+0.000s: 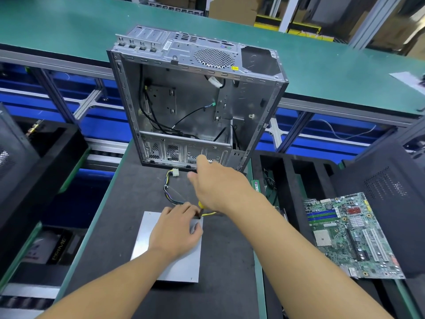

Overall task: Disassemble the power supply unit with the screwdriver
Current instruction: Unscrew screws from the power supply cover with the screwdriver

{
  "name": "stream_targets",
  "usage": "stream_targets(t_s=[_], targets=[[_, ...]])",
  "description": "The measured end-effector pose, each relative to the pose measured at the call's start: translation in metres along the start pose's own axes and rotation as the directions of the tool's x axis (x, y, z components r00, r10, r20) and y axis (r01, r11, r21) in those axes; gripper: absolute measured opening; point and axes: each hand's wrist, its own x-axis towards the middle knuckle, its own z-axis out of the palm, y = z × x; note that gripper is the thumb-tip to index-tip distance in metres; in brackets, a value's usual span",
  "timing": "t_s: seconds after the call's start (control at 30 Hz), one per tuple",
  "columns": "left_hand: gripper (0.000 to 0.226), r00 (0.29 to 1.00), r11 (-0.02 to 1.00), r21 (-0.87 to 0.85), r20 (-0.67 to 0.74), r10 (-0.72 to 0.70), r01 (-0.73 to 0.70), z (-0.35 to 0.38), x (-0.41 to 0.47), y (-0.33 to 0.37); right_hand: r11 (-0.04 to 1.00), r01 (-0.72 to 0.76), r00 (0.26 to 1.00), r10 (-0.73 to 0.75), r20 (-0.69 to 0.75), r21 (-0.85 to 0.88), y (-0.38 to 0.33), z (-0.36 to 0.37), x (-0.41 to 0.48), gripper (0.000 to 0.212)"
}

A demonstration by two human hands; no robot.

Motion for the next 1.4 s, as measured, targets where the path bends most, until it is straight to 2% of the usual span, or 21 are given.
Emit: stream_targets(t_s=[0.1,0.17,0.23,0.37,0.47,0.57,0.67,0.83,0.9,1.0,1.1,1.27,1.4], targets=[[0.021,0.999,1.0,0.01,-0.046,-0.019,0.02,-0.001,0.0,0.002,0.997,0.062,0.996,-0.064,0.061,0.041,0.001,-0.004,0.0,0.008],[0.018,0.996,1.0,0.004,-0.085,-0.022,0.023,-0.001,-0.001,0.004,0.995,0.06,0.986,-0.072,0.15,0.08,0.001,-0.01,-0.002,0.012],[0.018,0.999,1.0,0.0,-0.04,-0.021,0.021,0.0,-0.001,0.003,0.997,0.047,0.98,-0.059,0.191,0.065,0.001,-0.013,-0.003,0.019],[0.02,1.0,1.0,-0.012,-0.018,-0.021,0.021,-0.001,0.0,0.001,1.0,-0.021,0.995,0.023,0.101,-0.022,0.003,-0.007,-0.002,0.028],[0.024,1.0,1.0,-0.011,0.014,-0.017,0.017,-0.001,0.001,0.002,0.999,0.014,1.0,-0.014,0.006,-0.028,0.004,-0.002,0.0,0.024],[0.024,1.0,1.0,0.013,0.013,-0.023,0.023,0.001,0.001,0.001,0.996,0.065,0.995,-0.069,0.067,0.053,0.006,-0.004,0.002,0.007],[0.028,1.0,1.0,0.014,0.01,-0.025,0.025,0.003,0.001,0.0,0.995,0.055,0.987,-0.067,0.147,0.085,0.007,-0.008,0.0,0.02],[0.034,0.999,1.0,0.001,0.033,-0.015,0.015,0.005,0.002,-0.002,0.999,-0.022,1.0,0.022,0.009,-0.047,0.008,-0.002,0.0,0.035],[0.035,1.0,1.0,0.009,0.021,-0.012,0.012,0.006,0.002,-0.002,1.0,0.015,1.0,-0.015,-0.013,-0.024,0.008,0.0,0.002,0.026],[0.04,0.999,0.998,0.058,0.032,-0.012,0.01,0.008,0.003,-0.003,0.997,0.056,0.996,-0.06,0.07,0.06,0.009,-0.003,0.003,0.01],[0.043,1.0,0.996,0.089,-0.003,-0.016,0.016,0.007,0.004,-0.003,0.995,0.052,0.99,-0.062,0.124,0.082,0.009,-0.005,0.001,0.023],[0.038,1.0,0.993,0.121,-0.015,-0.002,0.004,0.008,0.004,-0.003,1.0,-0.012,1.0,0.012,0.012,0.012,0.008,-0.002,0.001,0.034],[0.036,1.0,0.991,0.132,-0.019,-0.012,0.014,0.008,0.004,-0.003,0.996,0.077,0.997,-0.078,0.023,0.042,0.006,-0.001,0.001,0.013]])
